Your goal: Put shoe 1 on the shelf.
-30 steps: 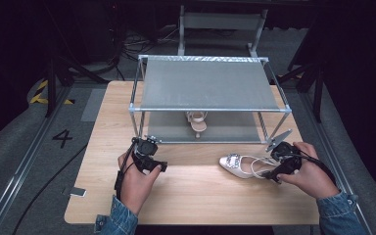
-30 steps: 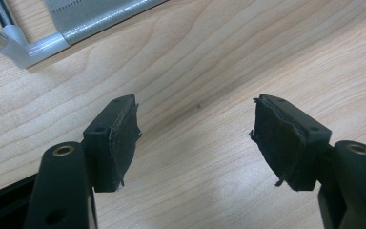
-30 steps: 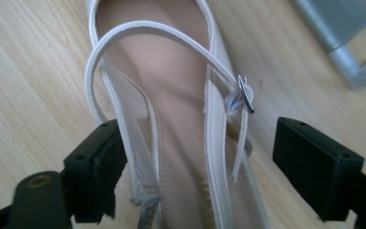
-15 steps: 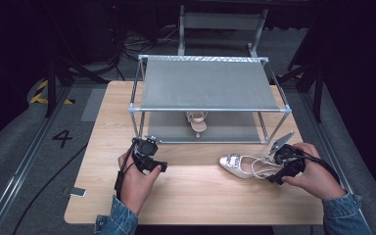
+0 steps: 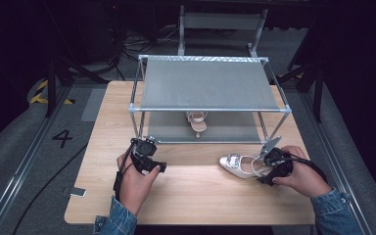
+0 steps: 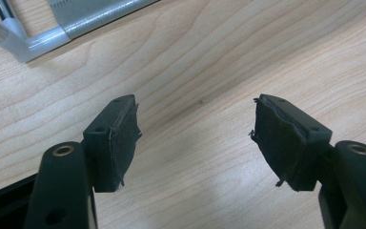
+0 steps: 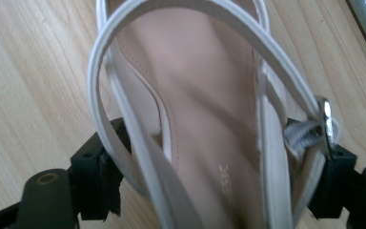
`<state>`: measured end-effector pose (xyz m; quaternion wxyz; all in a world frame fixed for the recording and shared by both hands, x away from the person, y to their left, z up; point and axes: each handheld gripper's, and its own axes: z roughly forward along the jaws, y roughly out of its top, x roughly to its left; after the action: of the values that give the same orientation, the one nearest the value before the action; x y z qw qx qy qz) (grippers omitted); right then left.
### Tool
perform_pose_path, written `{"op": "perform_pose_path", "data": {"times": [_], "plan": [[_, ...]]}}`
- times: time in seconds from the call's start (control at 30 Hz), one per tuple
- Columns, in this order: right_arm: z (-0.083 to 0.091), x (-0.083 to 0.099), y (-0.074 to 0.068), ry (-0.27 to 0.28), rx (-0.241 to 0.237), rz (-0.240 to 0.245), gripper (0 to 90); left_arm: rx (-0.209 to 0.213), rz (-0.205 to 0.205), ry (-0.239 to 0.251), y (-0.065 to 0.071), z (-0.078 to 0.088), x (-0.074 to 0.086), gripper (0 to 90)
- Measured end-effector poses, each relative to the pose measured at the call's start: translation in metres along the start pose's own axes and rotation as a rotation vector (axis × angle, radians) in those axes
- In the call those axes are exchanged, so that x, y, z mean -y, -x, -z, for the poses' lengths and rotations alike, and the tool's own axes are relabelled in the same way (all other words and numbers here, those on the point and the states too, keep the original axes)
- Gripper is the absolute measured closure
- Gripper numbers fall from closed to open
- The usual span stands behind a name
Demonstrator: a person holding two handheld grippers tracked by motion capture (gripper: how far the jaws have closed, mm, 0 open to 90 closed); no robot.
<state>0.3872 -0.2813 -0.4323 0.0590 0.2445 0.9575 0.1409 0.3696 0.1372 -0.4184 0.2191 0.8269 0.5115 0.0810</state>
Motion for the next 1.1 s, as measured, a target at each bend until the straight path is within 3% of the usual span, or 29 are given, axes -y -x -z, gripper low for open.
{"op": "perform_pose_path", "data": {"times": [0.03, 0.07, 0.23, 0.27, 0.4, 0.6, 0.83, 1.1], "plan": [[0.000, 0.000, 0.000, 0.000, 0.000, 0.000, 24.8, 0.000, 0.000, 0.000, 0.000, 0.000, 0.000, 32.4], [0.002, 0.001, 0.002, 0.026, -0.002, -0.038, 29.7, -0.001, 0.004, 0.000, -0.001, 0.000, 0.001, 32.3], [0.006, 0.003, 0.003, 0.040, -0.041, -0.107, 36.9, 0.001, 0.003, 0.006, -0.002, 0.001, -0.001, 32.4], [0.006, 0.003, 0.003, 0.040, -0.041, -0.107, 36.9, 0.001, 0.003, 0.006, -0.002, 0.001, -0.001, 32.4], [0.008, 0.005, 0.001, 0.048, -0.059, -0.194, 39.9, 0.011, -0.001, 0.020, -0.002, 0.003, -0.005, 32.3], [0.011, 0.003, -0.001, 0.065, -0.077, -0.278, 40.9, 0.020, -0.010, 0.045, -0.008, 0.008, -0.010, 32.3], [0.024, -0.010, -0.001, 0.086, -0.059, -0.344, 41.0, 0.019, -0.006, 0.056, -0.017, 0.011, -0.012, 32.3], [0.038, -0.036, 0.006, 0.086, 0.005, -0.402, 40.7, 0.023, -0.022, 0.059, -0.023, 0.012, -0.014, 32.3]]}}
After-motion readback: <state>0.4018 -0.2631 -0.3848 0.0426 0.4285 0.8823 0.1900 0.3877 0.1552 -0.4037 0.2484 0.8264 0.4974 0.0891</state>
